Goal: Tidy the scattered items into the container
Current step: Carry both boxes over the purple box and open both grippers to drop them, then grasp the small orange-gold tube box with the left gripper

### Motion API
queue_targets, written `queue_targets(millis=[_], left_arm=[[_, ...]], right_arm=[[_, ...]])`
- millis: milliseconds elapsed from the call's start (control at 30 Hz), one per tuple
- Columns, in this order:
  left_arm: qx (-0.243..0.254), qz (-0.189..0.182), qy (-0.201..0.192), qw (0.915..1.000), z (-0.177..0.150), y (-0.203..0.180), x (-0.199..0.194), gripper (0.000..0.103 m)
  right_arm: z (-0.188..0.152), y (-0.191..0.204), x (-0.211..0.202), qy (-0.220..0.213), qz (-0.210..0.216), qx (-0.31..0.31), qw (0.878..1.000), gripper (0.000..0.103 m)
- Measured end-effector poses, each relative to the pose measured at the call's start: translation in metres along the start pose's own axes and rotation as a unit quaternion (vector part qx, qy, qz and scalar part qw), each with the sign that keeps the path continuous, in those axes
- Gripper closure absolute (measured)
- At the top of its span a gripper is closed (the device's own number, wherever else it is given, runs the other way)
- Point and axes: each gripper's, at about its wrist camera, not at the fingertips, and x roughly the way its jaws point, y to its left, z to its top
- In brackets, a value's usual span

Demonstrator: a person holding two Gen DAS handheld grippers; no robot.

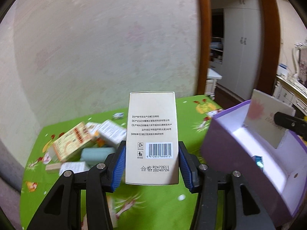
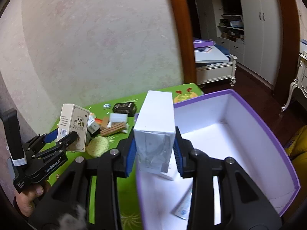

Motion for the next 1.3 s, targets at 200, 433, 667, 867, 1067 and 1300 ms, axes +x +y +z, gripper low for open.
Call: queue_targets(millis=[200,433,667,867,1067,1300], left_arm=[[0.03,-0.05,-0.02,0.9981,0.02,-0.044,-0.001,0.052],[0.053,-0.098,-0.019,0.9936,0.034,-0.089,0.003,0.052],[0.067,-0.156,-0.02,0.9852,0.042,-0.123,0.001,0.046],[0.059,-0.149,-0.015,0.987,0.041,-0.124,0.005,0.038],[0.038,-0.136,-0.01,0.99,0.029,-0.099,0.001,0.038],[0.006,-0.122,0.0,0.9925,0.012,-0.068,-0.002,0.038]], right_arm=[[0.0,-0.035,-0.009,-0.007,-0.025,0.021,0.999,0.065],[-0.003,-0.065,-0.013,-0.005,-0.044,0.04,0.998,0.065],[-0.005,-0.09,-0.014,-0.003,-0.057,0.068,0.996,0.063],[-0.006,-0.097,-0.018,-0.005,-0.058,0.079,0.995,0.049],[-0.008,-0.088,-0.018,-0.003,-0.048,0.07,0.996,0.047],[-0.011,-0.064,-0.019,0.001,-0.038,0.051,0.998,0.046]])
